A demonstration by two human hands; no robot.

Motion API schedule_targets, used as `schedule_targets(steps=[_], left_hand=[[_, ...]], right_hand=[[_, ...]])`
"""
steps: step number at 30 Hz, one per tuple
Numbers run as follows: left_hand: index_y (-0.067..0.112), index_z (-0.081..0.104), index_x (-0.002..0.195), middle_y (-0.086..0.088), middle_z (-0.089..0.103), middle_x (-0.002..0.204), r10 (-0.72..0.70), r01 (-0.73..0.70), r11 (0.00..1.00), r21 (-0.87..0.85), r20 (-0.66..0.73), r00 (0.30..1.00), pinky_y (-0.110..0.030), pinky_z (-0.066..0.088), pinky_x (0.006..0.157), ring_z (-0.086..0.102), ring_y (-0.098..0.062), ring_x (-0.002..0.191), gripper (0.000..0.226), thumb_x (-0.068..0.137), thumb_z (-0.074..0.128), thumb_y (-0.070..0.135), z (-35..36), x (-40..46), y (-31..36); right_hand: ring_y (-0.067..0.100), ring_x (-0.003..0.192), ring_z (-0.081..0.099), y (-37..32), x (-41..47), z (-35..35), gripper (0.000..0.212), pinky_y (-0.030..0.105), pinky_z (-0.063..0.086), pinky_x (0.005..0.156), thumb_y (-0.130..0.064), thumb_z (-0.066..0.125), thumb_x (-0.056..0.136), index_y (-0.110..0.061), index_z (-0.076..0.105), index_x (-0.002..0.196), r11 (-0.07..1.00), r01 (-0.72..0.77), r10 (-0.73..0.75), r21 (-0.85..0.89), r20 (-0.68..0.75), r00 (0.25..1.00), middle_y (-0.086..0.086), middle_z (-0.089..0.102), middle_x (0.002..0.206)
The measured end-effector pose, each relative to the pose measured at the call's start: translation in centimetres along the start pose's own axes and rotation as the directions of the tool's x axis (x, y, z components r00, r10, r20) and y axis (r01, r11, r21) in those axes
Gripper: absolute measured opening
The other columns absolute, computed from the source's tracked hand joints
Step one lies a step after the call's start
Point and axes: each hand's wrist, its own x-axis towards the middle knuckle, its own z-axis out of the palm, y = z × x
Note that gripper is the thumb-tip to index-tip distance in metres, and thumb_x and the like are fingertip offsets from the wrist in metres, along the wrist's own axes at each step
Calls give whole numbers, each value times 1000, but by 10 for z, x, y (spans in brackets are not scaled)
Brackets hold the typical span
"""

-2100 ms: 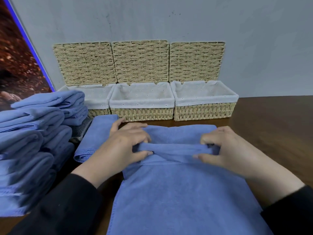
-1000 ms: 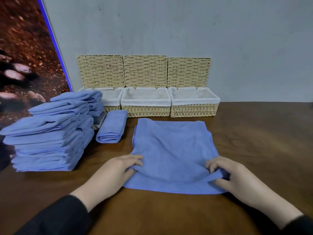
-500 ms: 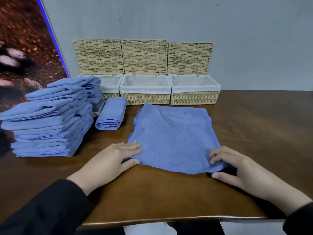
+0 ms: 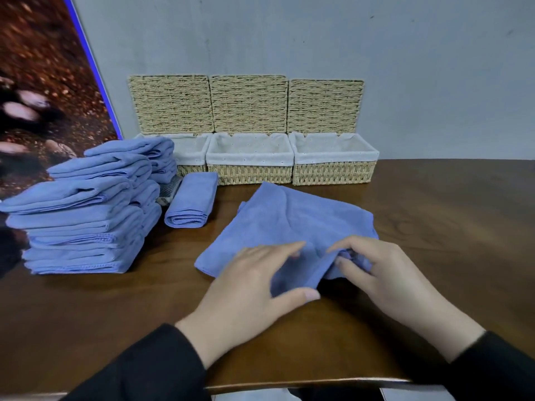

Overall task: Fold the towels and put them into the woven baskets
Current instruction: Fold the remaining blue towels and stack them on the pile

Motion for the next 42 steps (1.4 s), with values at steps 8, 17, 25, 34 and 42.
schedule_targets(steps=[8,17,25,34,42], left_hand=[[23,63,87,13,55,69,-281,205,855,-475,-93,955,-15,39,63,48,1,64,15,101,58,24,-7,5,6],[11,68,77,-1,59,63,-370,211,833,-511,-233,899,-13,39,60,49,0,61,22,96,64,21,-22,0,-9],[40,70,64,17,60,62,-424,155,792,-590,-351,835,-19,44,67,53,1,65,37,98,65,27,-49,-7,-42],[-4,59,83,-8,55,76,-437,90,766,-636,-413,799,-37,41,72,51,-15,74,60,89,64,55,-87,-7,-52],[4,60,78,-7,55,75,-341,62,828,-557,-414,844,-39,41,72,50,-17,75,63,82,63,67,-112,-7,-48]], right_hand=[[15,78,57,-18,14,21,18,26,43,69,-34,71,93,-25,63,80,998,20,-25,65,84,996,-8,60,81],[11,92,61,-11,16,26,10,17,43,79,-44,62,96,-34,65,94,992,33,-55,125,179,982,-16,63,91],[12,77,58,39,7,12,11,32,43,67,-33,73,91,-31,65,83,983,-70,69,-168,-13,998,-11,61,78],[8,65,46,7,16,-25,8,26,36,64,-31,66,95,-30,71,89,967,-198,184,158,99,978,2,62,72],[8,61,53,-28,33,-39,24,16,36,48,-9,58,92,-28,68,80,972,-228,235,55,-256,938,-8,66,69]])
